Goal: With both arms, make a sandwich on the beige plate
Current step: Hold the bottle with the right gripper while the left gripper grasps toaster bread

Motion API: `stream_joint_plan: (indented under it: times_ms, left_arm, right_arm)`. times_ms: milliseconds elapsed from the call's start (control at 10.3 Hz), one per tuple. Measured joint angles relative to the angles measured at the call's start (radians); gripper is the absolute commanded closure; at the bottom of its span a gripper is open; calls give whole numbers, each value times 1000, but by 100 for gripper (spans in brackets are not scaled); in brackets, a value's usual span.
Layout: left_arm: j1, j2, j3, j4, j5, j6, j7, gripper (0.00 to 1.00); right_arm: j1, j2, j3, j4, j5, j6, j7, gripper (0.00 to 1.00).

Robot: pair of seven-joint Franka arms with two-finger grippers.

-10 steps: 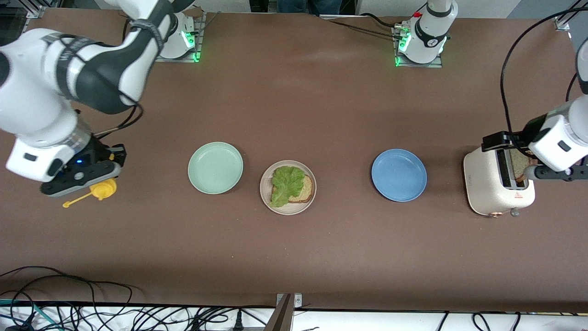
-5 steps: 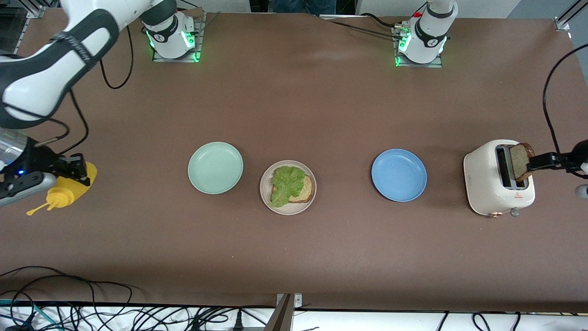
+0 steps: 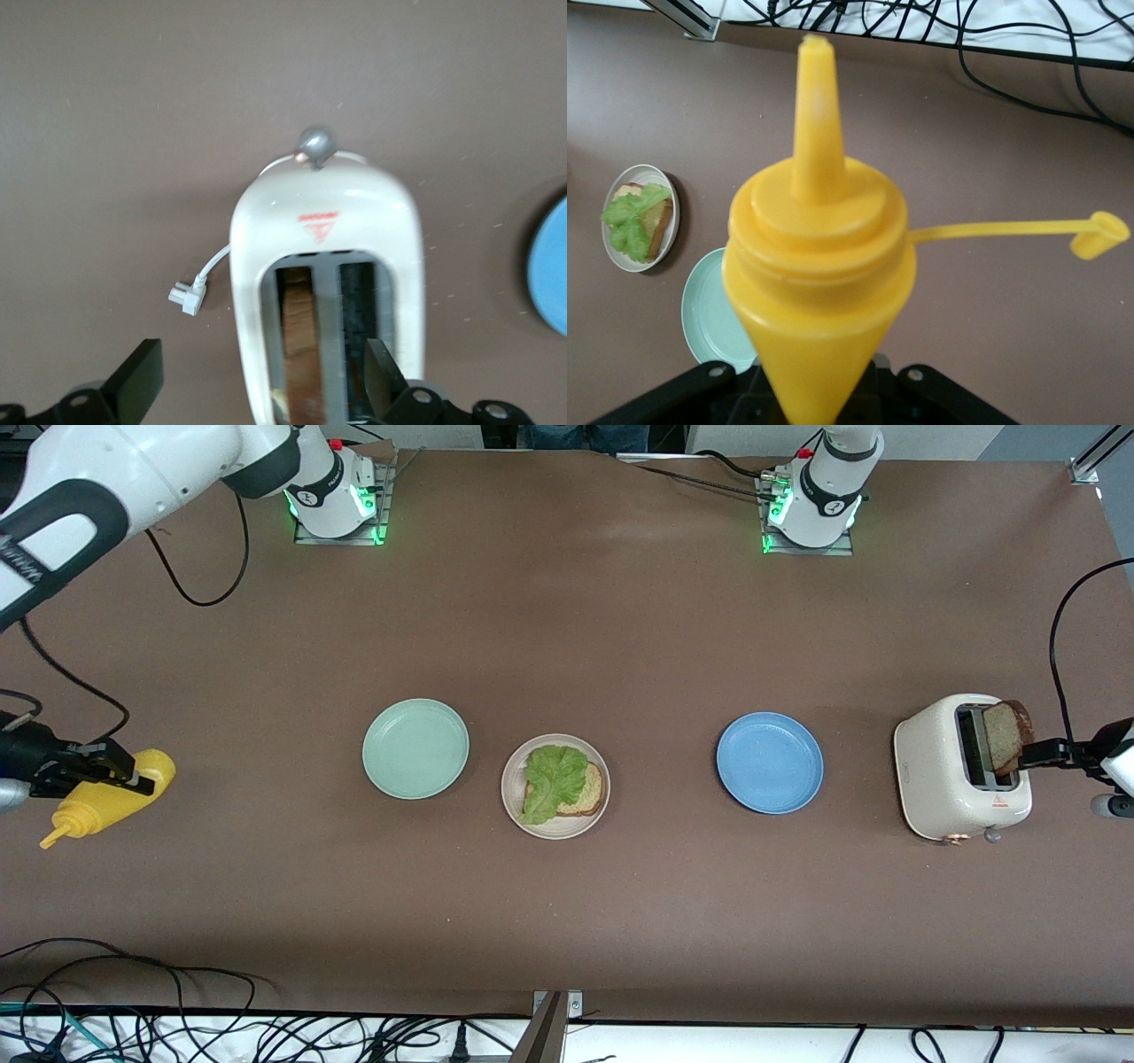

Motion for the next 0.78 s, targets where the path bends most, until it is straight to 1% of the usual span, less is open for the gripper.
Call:
stream_joint_plan:
  times_ms: [195,292,389,487,584,681,779]
  left_arm:
    - [30,-25,-4,-80,-47,22,3,0]
    - [32,-41,-6,-106,-75,22,0,0]
    - [32,-54,-7,-127,-92,22,-3,1]
    - [32,-64,-7,-142,-98,22,-6,8]
    - [33,-70,-7,-153,-98,22,-10,34]
    - [39,-72,-7,-164,-98,22,-13,71]
    - [46,-72,-7,-175,-98,22,-13,94]
  right_arm:
    - [-101,2,113,0,48,-10,-109,100]
    - [-129,4,153,0,71,-11,-161,100]
    - [-142,6,172,-1,81,-11,-207,100]
    - [-151,5,187,-2,82,-11,-242,100]
    - [-169,5,214,-6,82,-11,-282,100]
    - [-203,5,265,-16,83,-11,-337,100]
    - [-245,7,327,-22,83,-10,-395,100]
